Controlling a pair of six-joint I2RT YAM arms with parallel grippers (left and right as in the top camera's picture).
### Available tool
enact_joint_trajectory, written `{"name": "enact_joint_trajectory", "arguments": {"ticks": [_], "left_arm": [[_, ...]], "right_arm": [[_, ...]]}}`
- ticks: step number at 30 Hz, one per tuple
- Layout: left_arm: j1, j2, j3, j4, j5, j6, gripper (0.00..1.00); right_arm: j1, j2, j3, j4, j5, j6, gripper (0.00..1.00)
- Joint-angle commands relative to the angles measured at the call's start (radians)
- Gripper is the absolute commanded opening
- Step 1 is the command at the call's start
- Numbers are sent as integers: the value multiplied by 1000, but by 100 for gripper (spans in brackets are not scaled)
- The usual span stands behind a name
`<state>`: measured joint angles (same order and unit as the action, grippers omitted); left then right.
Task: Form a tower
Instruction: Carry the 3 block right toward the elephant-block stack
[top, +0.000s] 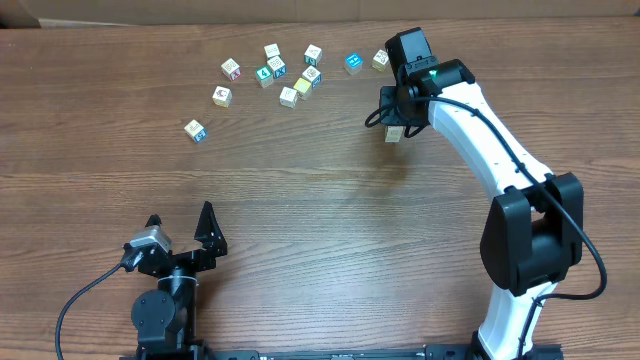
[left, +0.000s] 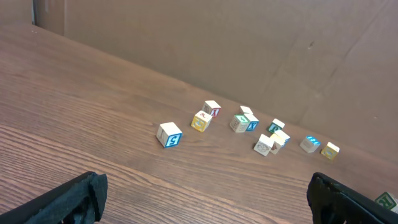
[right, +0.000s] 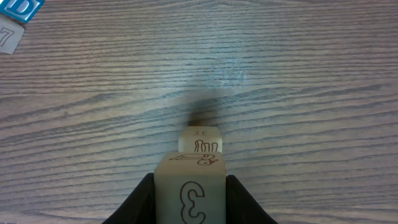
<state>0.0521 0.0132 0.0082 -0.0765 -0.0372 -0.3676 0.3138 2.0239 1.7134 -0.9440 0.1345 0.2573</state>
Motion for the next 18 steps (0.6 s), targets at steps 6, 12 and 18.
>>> {"name": "enact_joint_trajectory", "arguments": {"ticks": [6,12,18], "left_arm": [[-3,-8,-3,2,5,-6,99],[-3,-8,-3,2,5,-6,99],[-3,-8,-3,2,5,-6,100]], "right_arm": [[-7,34,-8,23,1,-7,26],[-9,38,-8,22,7,-8,26],[-16,55,-8,22,7,-8,27]]}}
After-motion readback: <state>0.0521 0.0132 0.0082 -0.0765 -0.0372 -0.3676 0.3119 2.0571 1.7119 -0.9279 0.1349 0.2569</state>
